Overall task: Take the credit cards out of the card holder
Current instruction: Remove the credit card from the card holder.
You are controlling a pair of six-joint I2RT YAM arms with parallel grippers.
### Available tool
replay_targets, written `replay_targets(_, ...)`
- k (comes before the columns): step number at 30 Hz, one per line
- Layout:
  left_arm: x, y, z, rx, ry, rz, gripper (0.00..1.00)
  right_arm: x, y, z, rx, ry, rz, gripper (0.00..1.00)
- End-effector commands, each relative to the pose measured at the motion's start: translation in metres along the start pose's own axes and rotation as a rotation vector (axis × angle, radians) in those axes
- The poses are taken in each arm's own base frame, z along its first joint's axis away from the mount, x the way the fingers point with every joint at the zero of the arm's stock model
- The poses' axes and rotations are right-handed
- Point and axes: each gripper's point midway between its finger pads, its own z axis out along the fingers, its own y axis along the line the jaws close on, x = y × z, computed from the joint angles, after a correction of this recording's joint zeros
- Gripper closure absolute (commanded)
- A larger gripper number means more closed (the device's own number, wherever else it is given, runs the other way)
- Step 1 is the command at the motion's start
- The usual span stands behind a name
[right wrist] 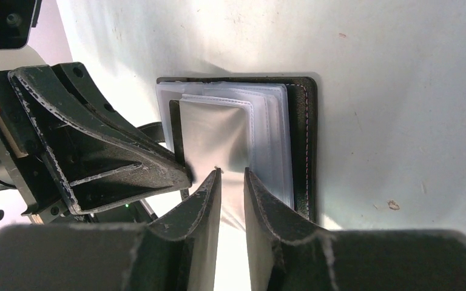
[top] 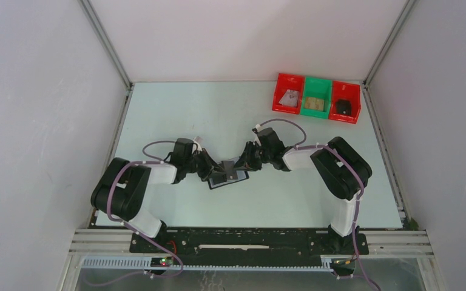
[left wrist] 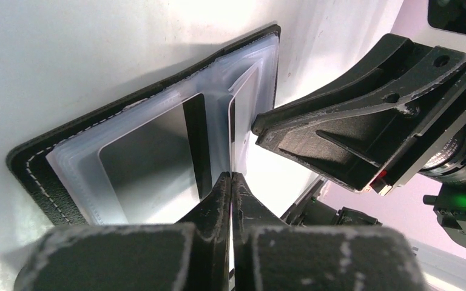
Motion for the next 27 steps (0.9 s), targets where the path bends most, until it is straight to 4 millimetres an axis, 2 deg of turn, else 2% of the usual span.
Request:
replay_targets(1, -0.011, -0.011, -0.009, 0.046, -0.057, 0.014, 1.0, 0.011, -0.02, 0.007, 0.064, 0.027, 0.013, 0.71)
replay_targets(7, -0.007, -0.002, -0.013, 0.033, -0.058, 0.009, 1.0, 0.013, -0.03, 0.01, 0.094, 0.033, 0.025, 0.72)
replay_targets(10, -0.005, 0.002, -0.013, 0.028, -0.055, 0.007, 0.92, 0.015, -0.036, 0.011, 0.111, 0.037, 0.033, 0.73)
replay_targets(15, -0.006, 0.001, -0.013, 0.035, -0.059, 0.006, 0.93, 0.015, -0.037, 0.011, 0.113, 0.039, 0.035, 0.74)
replay_targets(20, -0.007, 0.0, -0.013, 0.043, -0.065, 0.005, 0.84, 0.015, -0.036, 0.011, 0.111, 0.038, 0.035, 0.74)
replay_targets(24, -0.009, 0.0, -0.014, 0.042, -0.074, 0.001, 0.98, 0.015, -0.036, 0.011, 0.112, 0.039, 0.034, 0.74)
replay_targets(27, -0.009, 0.002, -0.015, 0.039, -0.078, -0.005, 1.0, 0.015, -0.037, 0.011, 0.114, 0.038, 0.035, 0.74)
